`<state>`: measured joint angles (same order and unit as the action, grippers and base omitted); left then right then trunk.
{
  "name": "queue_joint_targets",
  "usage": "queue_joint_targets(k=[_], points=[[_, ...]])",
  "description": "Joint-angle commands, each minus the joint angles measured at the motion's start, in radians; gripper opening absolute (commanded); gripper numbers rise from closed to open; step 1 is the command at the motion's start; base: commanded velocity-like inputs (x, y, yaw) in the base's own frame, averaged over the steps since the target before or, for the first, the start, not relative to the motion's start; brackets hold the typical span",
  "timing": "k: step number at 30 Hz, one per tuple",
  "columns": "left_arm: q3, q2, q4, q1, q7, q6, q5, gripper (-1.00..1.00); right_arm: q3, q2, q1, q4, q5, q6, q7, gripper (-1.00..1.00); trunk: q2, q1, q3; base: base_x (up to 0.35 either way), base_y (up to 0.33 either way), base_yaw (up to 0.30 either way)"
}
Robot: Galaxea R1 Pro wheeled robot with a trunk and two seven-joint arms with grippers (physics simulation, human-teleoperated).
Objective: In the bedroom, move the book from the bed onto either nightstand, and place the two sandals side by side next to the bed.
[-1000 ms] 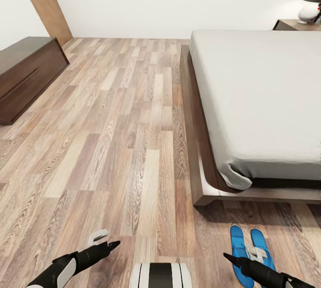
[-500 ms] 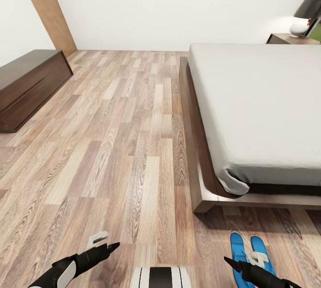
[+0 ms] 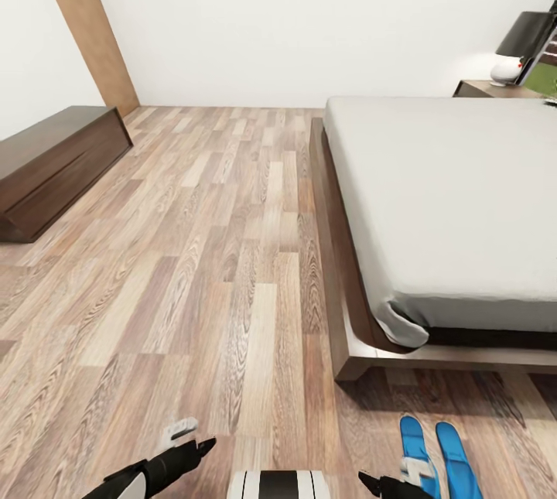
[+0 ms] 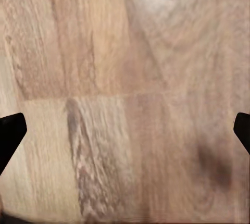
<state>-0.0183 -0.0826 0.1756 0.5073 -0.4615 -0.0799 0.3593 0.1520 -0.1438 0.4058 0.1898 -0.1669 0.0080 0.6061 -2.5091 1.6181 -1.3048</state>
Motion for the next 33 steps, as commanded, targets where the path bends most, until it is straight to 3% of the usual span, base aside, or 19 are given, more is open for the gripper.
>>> queue_joint_targets(k=[1, 3, 6, 33], points=[[-0.002, 0.001, -0.009, 0.000, 0.007, 0.003, 0.007, 1.00, 0.005, 0.005, 0.001, -0.002, 0.029, -0.003, -0.007, 1.00, 0.000, -0.001, 0.003, 0.000, 0.000, 0.000], [-0.001, 0.006, -0.027, 0.000, 0.020, 0.032, 0.007, 1.00, 0.006, 0.011, 0.001, -0.001, 0.075, -0.016, -0.021, 1.00, 0.001, -0.001, 0.011, 0.000, 0.000, 0.000], [-0.001, 0.014, -0.039, 0.000, 0.026, 0.064, 0.007, 1.00, 0.009, 0.013, 0.000, 0.002, 0.094, -0.025, -0.026, 1.00, 0.001, -0.003, 0.023, 0.000, 0.000, 0.000], [0.001, 0.017, -0.056, 0.000, 0.026, 0.079, -0.007, 1.00, 0.011, 0.001, 0.001, -0.002, 0.097, -0.051, -0.027, 1.00, 0.008, -0.015, 0.127, 0.000, 0.000, 0.000]])
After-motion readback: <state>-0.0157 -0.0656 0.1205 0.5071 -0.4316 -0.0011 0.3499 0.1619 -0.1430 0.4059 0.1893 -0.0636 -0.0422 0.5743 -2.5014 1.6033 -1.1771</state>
